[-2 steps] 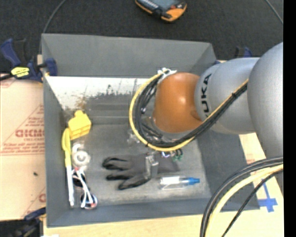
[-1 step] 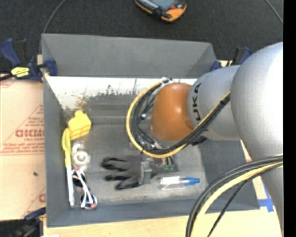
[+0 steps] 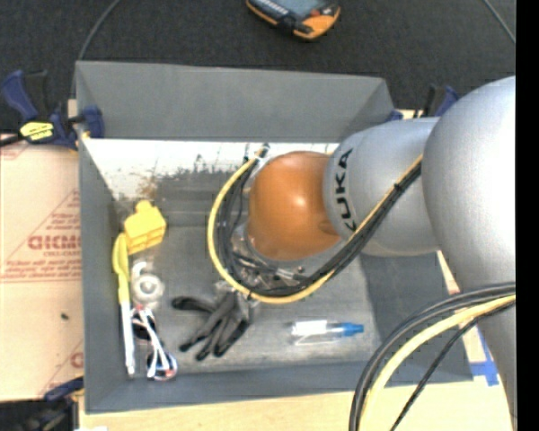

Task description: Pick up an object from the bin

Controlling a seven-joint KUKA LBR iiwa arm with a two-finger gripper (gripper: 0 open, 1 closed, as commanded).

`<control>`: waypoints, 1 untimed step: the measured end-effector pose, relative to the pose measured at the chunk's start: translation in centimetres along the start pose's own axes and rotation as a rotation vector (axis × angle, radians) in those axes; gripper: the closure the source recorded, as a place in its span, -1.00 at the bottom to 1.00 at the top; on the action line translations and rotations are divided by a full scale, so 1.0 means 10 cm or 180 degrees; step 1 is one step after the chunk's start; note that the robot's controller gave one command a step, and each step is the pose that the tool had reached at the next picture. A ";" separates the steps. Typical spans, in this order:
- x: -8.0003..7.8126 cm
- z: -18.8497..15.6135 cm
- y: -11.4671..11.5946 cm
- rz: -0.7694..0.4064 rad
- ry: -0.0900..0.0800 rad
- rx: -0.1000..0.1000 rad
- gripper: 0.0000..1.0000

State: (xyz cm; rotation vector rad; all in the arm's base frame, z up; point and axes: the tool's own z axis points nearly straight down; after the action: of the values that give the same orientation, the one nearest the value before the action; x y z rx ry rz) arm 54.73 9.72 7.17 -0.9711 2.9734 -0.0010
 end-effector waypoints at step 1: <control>0.00 0.00 0.00 0.0006 0.0000 -0.0001 1.00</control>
Offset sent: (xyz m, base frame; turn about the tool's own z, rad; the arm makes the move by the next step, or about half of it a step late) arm 0.0000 -0.0002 0.0246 0.0012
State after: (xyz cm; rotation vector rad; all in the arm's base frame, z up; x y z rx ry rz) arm 54.74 9.70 7.17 -0.9682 2.9744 -0.0004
